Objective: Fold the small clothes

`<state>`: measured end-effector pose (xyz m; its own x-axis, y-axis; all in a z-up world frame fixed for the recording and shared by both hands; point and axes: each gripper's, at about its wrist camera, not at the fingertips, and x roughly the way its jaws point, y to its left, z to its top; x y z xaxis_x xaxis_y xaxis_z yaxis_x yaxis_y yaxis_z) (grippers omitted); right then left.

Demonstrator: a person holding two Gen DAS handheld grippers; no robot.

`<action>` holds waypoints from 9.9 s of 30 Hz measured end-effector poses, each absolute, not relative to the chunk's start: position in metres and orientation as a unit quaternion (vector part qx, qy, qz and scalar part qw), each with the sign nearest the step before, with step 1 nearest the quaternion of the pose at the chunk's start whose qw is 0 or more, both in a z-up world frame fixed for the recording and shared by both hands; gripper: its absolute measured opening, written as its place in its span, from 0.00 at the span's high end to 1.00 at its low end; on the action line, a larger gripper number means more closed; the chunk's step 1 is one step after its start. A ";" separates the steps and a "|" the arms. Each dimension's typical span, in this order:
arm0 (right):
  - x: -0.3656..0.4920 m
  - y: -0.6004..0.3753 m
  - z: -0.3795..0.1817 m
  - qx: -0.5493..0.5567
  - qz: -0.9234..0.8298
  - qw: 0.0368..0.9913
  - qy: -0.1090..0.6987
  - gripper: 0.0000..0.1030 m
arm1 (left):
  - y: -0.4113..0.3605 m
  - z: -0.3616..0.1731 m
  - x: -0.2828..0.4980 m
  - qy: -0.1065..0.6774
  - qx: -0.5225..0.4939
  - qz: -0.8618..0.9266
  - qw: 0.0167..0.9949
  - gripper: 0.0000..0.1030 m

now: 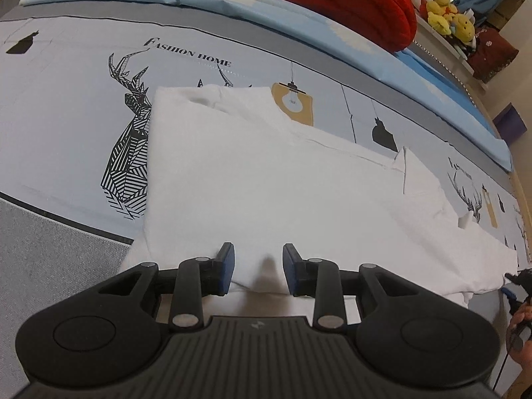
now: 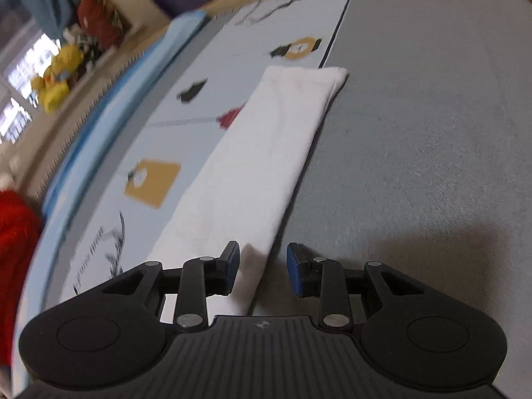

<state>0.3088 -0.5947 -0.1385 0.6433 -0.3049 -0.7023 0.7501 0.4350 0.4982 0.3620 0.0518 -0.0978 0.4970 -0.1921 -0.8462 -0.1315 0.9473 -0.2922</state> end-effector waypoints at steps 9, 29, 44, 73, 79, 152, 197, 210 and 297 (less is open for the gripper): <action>0.320 -0.613 -0.146 0.404 -0.349 0.815 0.225 0.90 | 0.056 -0.096 0.362 0.499 -0.155 -0.016 0.852 0.66; 0.310 -0.203 0.011 0.057 0.119 0.954 0.270 0.91 | 0.152 -0.052 0.341 0.443 -0.239 0.053 0.863 0.66; 0.343 -0.238 -0.073 0.240 0.006 0.848 0.472 0.75 | 0.134 -0.096 0.365 0.475 -0.298 0.035 0.827 0.69; 0.355 -0.273 -0.087 0.280 -0.049 0.821 0.495 0.75 | 0.133 -0.129 0.365 0.477 -0.384 0.105 0.784 0.89; 0.355 -0.276 -0.084 0.280 -0.058 0.825 0.488 0.75 | 0.127 -0.087 0.346 0.421 -0.377 0.098 0.819 0.98; 0.363 -0.321 -0.090 0.326 -0.154 0.827 0.432 0.65 | 0.136 -0.072 0.382 0.398 -0.191 0.073 0.895 0.95; 0.102 -0.352 0.026 0.144 -0.005 0.925 0.353 0.57 | 0.134 -0.035 0.059 0.422 -0.133 -0.032 0.896 0.81; 0.089 -0.357 -0.084 0.157 -0.070 0.827 0.536 0.62 | 0.151 -0.109 0.062 0.577 -0.158 -0.018 0.801 0.77; 0.082 -0.380 0.021 0.214 0.089 0.882 0.409 0.98 | 0.211 0.029 0.110 0.446 -0.148 -0.116 0.875 0.97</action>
<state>0.0819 -0.3799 0.0212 0.6491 0.3327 -0.6841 0.0175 0.8925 0.4507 0.1095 0.2113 0.0295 0.5757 -0.3353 -0.7458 0.0719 0.9293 -0.3623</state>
